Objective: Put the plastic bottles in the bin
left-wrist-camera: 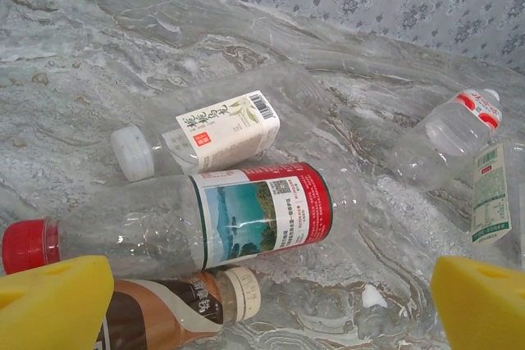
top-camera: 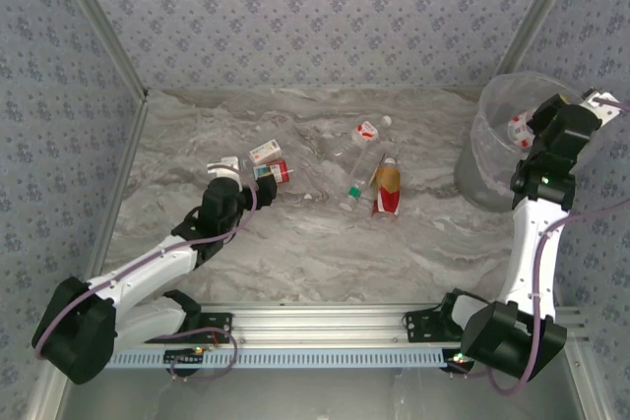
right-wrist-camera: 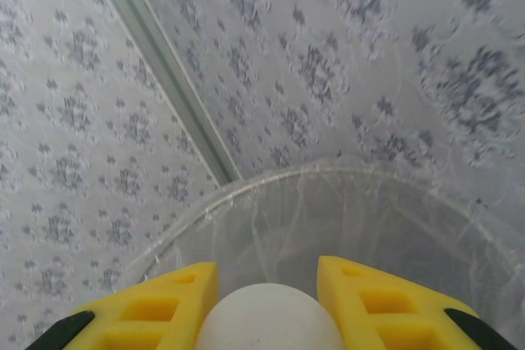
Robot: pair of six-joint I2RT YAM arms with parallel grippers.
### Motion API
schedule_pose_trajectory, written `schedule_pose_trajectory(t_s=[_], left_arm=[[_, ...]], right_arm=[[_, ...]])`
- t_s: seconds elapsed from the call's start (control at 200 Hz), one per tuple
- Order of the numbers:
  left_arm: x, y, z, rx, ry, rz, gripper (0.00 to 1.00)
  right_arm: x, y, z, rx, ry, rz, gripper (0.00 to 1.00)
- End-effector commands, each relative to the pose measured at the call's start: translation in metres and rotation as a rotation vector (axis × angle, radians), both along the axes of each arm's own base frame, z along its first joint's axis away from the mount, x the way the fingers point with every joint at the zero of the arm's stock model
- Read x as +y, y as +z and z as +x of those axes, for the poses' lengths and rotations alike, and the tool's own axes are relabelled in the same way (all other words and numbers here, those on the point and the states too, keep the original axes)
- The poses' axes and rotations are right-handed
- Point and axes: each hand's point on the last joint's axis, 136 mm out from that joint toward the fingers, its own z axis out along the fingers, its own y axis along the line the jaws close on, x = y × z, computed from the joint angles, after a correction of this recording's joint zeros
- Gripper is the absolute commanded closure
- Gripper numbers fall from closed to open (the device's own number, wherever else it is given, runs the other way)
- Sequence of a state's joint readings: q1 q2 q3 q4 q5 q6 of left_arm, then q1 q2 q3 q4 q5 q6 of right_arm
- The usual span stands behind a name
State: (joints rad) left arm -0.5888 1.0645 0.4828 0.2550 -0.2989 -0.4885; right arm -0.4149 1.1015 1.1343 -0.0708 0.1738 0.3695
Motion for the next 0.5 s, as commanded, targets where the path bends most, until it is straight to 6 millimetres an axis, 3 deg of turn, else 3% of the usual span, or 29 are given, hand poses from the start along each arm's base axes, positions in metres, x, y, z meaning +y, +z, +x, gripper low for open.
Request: schedule_pose_trajectory(t_s=[0.0, 0.495], left_arm=[[0.000, 0.011, 0.000, -0.029, -0.004, -0.039, 0.01], [0.003, 0.009, 0.001, -0.015, 0.017, -0.047, 0.01]], right_arm=[[0.008, 0.005, 0.014, 0.051, 0.088, -0.004, 0.99], [0.008, -0.056, 0.066, 0.297, 0.226, 0.111, 0.87]])
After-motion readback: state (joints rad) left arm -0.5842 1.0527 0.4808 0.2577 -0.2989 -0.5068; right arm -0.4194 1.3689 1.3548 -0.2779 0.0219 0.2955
